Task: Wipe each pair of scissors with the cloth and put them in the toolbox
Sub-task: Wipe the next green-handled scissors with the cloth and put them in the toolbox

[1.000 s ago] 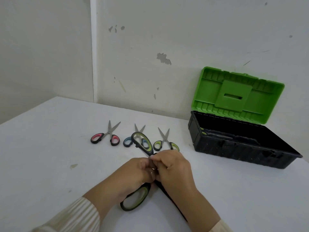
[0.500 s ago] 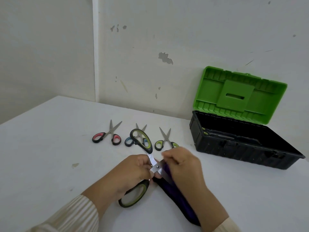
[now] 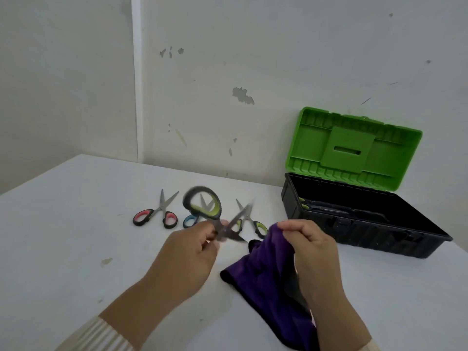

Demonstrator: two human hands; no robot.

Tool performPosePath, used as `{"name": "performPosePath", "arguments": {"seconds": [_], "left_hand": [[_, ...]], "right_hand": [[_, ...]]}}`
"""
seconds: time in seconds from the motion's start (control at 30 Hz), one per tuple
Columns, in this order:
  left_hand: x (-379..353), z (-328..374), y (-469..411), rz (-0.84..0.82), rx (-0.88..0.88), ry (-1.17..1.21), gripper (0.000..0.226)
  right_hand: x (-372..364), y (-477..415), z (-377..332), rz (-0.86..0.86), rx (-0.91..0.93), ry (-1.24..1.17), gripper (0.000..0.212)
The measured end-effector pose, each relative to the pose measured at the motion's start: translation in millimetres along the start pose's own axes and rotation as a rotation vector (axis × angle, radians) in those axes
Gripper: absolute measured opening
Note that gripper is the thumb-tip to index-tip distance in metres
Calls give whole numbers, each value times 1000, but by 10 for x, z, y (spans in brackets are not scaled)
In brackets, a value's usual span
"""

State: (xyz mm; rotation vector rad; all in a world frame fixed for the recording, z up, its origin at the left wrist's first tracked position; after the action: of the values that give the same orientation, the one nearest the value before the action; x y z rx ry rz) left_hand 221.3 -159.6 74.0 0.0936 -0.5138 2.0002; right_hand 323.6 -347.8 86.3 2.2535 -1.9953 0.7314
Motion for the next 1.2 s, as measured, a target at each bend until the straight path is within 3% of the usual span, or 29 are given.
{"name": "performPosePath", "arguments": {"seconds": [0.07, 0.1, 0.13, 0.2, 0.23, 0.33, 0.43, 0.5, 0.57, 0.63, 0.7, 0.8, 0.87, 0.93, 1.0, 1.07, 1.2], "left_hand": [[84, 136, 38, 137, -273, -362, 30], [44, 120, 40, 109, -345, -487, 37], [-22, 80, 40, 71, -417, -587, 49], [-139, -18, 45, 15, -480, -649, 62], [-170, -51, 37, -14, -461, -648, 64], [-206, -75, 34, -33, -449, -625, 64], [-52, -41, -24, 56, -273, -488, 50], [50, -140, -48, 82, 30, -330, 50], [46, -321, -33, -26, 315, -96, 42], [-17, -425, -17, -180, 465, 180, 21], [-51, -420, 18, -273, 534, 335, 18], [-50, -423, 44, -261, 581, 422, 30], [-62, -440, 64, -263, 596, 438, 35], [-99, -449, 94, -299, 619, 440, 31], [-175, -439, 129, -343, 629, 433, 26], [-265, -454, 164, -368, 635, 404, 23], [-339, -490, 180, -355, 614, 339, 25]], "right_hand": [[-190, 80, -39, -220, -64, -177, 17], [-310, 140, -68, -340, -108, -235, 17], [-418, 188, -55, -442, -153, -233, 35], [-571, 284, -26, -589, -196, -92, 62], [-606, 307, -26, -618, -194, -9, 62], [-600, 316, -53, -610, -125, 170, 36], [-536, 282, -15, -558, -163, 142, 25], [-492, 256, -30, -532, -163, 148, 23], [-475, 236, -36, -531, -130, 187, 22], [-484, 233, -47, -555, -75, 254, 24], [-506, 240, -32, -582, -53, 287, 26], [-497, 221, 26, -565, -92, 265, 21], [-407, 141, 79, -478, -156, 125, 12], [-252, 34, 86, -329, -157, -36, 26], [-140, -1, -10, -205, -41, -29, 41], [-216, 98, -180, -213, 136, 44, 44], [-622, 361, -356, -326, 504, 538, 27]]}}
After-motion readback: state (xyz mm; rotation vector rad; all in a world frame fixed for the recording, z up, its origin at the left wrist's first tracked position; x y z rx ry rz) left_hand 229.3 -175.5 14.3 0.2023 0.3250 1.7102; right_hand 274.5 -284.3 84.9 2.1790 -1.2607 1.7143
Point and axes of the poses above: each hand's wrist, its own y-axis away from the middle knuckle, its own x-axis out of the back of the hand, z = x × y, the point moved 7 cm from there along -y, towards the middle knuckle, and after that the axes turned 12 degrees about y, right-handed, at the moved point
